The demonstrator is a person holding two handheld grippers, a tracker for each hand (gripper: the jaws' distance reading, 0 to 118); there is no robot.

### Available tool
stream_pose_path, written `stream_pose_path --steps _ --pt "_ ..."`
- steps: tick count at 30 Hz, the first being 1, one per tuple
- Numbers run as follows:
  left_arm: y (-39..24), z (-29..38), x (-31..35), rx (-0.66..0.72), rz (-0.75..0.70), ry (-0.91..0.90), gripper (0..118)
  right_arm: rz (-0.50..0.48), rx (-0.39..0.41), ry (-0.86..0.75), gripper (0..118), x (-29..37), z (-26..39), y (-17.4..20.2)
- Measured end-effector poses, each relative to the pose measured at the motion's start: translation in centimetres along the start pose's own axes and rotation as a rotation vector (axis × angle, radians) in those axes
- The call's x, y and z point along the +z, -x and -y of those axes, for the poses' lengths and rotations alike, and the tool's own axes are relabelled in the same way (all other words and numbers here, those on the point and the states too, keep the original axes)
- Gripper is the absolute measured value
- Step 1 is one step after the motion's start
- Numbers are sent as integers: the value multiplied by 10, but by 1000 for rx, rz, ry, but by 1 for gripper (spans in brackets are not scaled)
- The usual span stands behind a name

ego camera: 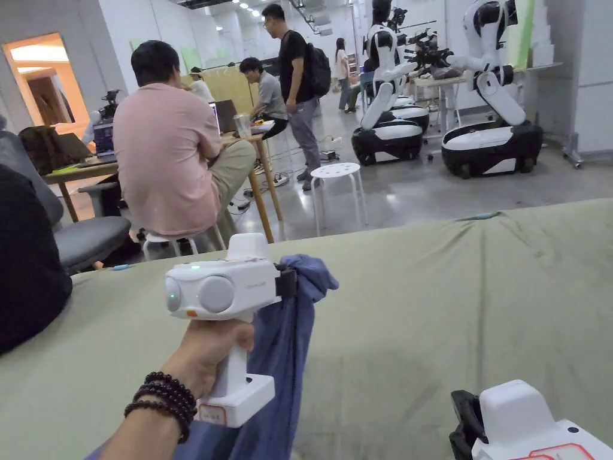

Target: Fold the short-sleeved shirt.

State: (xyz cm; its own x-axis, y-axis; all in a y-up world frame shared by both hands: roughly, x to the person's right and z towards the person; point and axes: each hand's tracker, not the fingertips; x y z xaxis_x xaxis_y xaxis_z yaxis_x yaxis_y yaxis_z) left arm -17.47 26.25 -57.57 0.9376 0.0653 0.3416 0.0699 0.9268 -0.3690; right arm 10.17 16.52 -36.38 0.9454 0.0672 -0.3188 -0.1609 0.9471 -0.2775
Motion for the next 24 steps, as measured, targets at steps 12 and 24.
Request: stream_pose_path --steps 12,24 --pt "-226 108 -186 -81 313 307 3 262 -87 102 1 55 41 -99" --pt "-140 81 -123 11 129 148 98 237 -56 154 1 10 36 -107"
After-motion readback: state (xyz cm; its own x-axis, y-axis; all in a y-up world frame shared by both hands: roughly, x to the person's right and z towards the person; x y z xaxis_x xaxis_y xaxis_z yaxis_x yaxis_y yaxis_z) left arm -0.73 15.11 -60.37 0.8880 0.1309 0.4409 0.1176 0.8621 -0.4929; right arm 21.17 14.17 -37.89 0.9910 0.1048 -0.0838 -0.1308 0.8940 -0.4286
